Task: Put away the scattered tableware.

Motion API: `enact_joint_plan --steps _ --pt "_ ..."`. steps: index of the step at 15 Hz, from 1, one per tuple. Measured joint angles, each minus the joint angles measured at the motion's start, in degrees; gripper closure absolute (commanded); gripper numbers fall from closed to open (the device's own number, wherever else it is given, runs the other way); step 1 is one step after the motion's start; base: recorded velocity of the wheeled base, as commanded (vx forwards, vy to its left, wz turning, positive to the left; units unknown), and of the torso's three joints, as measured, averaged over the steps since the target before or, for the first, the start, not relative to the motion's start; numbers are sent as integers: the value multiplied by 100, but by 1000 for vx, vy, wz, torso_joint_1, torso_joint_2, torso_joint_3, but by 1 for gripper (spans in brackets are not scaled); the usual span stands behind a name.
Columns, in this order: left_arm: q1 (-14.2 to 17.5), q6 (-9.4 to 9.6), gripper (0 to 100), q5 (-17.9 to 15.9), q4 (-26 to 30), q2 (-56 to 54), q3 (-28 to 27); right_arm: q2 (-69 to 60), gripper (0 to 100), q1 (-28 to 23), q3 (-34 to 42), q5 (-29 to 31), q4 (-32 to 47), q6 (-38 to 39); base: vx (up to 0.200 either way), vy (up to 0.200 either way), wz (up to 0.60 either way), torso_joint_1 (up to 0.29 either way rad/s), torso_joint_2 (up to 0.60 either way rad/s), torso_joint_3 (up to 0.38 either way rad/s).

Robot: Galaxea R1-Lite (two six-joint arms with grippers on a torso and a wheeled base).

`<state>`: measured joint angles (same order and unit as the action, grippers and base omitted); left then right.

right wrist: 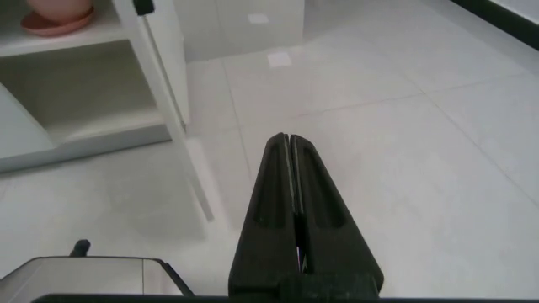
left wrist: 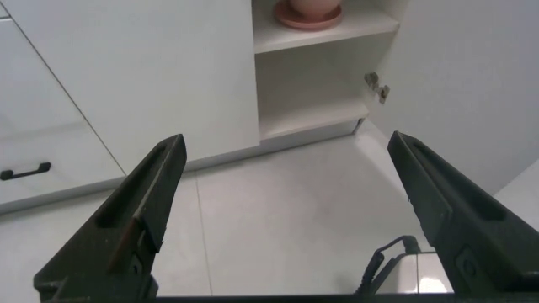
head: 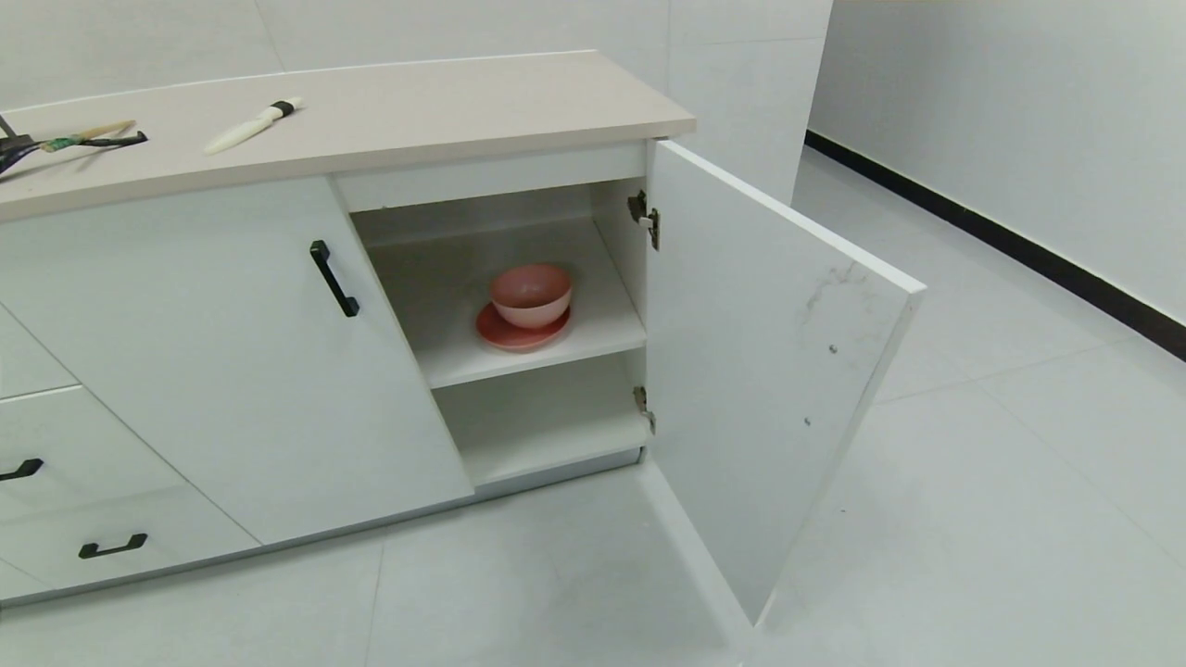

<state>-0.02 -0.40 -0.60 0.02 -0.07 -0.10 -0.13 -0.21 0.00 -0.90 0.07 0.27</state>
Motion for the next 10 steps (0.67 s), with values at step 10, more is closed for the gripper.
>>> enact_joint_plan --steps 10 --pt "2 -57 0 0 -7 0 0 2025 100 251 -1358 -572 -2087 -341 0 0 0 0 0 0"
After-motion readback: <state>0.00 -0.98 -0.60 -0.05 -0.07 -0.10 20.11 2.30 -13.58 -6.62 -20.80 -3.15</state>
